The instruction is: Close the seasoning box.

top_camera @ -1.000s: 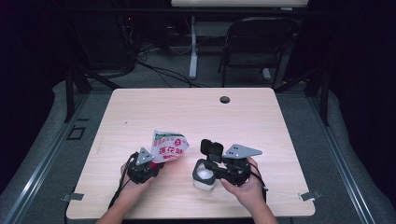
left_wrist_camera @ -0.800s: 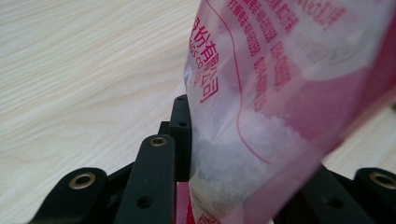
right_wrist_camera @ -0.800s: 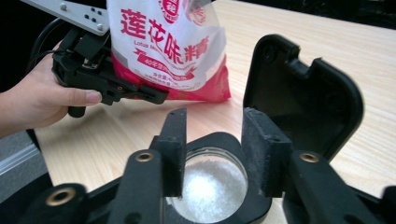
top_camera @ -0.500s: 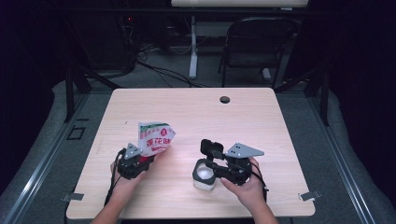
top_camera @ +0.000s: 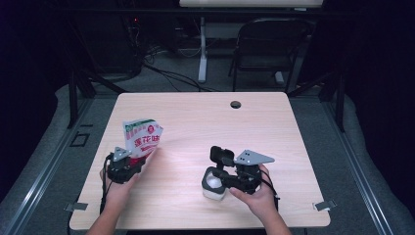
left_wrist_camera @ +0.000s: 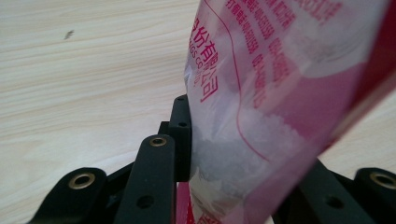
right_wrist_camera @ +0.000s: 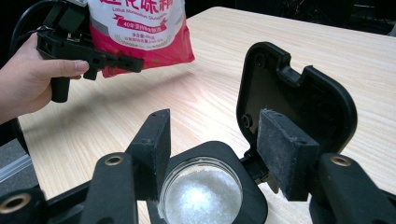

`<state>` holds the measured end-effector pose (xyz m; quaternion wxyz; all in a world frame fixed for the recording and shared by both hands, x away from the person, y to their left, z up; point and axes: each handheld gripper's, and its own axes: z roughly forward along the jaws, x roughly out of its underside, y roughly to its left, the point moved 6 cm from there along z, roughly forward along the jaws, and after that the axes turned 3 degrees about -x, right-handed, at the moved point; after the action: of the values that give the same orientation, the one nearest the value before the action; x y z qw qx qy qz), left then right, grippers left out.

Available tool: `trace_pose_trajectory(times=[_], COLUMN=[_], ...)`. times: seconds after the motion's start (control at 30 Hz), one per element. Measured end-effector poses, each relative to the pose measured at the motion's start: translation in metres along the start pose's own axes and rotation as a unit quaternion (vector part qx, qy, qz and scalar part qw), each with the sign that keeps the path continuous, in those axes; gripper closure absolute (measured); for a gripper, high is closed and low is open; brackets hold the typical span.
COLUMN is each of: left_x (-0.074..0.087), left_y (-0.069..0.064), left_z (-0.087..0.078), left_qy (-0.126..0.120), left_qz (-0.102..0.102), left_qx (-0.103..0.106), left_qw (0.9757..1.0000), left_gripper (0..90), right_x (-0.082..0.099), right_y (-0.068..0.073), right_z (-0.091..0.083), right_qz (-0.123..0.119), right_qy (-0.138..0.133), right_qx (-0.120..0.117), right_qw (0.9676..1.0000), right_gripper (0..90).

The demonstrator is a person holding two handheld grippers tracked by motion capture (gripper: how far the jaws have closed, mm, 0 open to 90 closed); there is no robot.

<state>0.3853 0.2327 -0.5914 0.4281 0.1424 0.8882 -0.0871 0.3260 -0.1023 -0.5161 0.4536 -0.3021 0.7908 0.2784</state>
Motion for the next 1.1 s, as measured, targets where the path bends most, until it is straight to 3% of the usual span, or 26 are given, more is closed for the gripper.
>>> trace_pose_trajectory(times=[0.13, 0.57, 1.1], left_x=[0.001, 0.006, 0.011], left_y=[0.012, 0.037, 0.045], left_z=[-0.002, -0.006, -0.003], left_qy=[0.001, 0.006, 0.017], left_qz=[-0.004, -0.023, -0.027], left_qx=[-0.025, -0.073, -0.091], left_qw=[0.9997, 0.9971, 0.9954], left_gripper=[71.5, 71.5, 71.3], right_x=[0.000, -0.001, 0.000], right_y=[0.000, 0.003, 0.002], right_z=[0.000, 0.003, 0.004], right_qz=[0.004, -0.003, -0.001], right_qy=[-0.002, -0.003, 0.000], right_qx=[-0.004, -0.012, -0.008], right_qw=[1.0000, 0.9999, 1.0000], right_gripper=[43.2, 43.3, 43.5])
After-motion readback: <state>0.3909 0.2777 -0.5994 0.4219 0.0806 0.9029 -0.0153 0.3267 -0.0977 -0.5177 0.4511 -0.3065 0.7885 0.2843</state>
